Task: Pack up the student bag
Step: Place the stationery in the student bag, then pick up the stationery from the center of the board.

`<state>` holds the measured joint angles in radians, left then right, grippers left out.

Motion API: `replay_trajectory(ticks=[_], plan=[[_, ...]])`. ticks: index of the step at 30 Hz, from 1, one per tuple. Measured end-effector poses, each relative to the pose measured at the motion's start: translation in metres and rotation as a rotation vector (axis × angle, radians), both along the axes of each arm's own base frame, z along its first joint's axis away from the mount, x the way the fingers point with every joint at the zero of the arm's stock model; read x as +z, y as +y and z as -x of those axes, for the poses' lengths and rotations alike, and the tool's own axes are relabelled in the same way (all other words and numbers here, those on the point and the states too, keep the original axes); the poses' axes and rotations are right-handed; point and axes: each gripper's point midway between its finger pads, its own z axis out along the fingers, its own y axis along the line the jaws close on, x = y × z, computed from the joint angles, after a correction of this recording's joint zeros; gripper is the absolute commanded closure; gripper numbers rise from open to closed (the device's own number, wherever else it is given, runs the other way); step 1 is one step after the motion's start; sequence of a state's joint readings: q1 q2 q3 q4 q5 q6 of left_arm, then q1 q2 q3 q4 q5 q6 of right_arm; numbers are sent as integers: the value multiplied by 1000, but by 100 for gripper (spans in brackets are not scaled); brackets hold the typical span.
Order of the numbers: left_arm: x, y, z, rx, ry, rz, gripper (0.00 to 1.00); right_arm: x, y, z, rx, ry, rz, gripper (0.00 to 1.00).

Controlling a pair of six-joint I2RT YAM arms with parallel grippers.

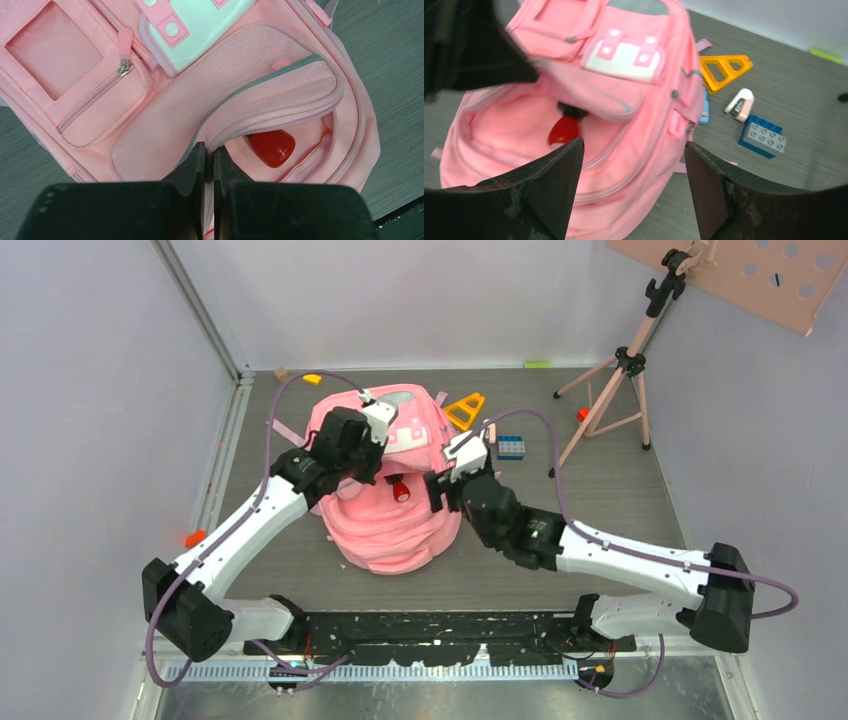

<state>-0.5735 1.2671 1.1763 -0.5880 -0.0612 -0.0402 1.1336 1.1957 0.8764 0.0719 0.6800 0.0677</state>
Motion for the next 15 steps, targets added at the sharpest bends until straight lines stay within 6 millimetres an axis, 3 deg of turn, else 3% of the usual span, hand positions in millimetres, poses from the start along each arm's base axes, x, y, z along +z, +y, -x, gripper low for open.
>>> replay_trajectory(ticks=[3, 6, 11, 15], plan=[[1, 0, 0, 1, -4, 2, 100, 11, -30, -28, -96, 62, -55, 25], [4, 2, 1, 1, -12, 1, 100, 6, -74, -62, -227, 138, -104, 27], [9, 6, 2, 1, -33, -12, 100, -30, -140, -103, -415, 320, -148, 33], [18, 9, 4, -2, -66, -8, 100, -67, -161, -137, -499, 475, -155, 35]])
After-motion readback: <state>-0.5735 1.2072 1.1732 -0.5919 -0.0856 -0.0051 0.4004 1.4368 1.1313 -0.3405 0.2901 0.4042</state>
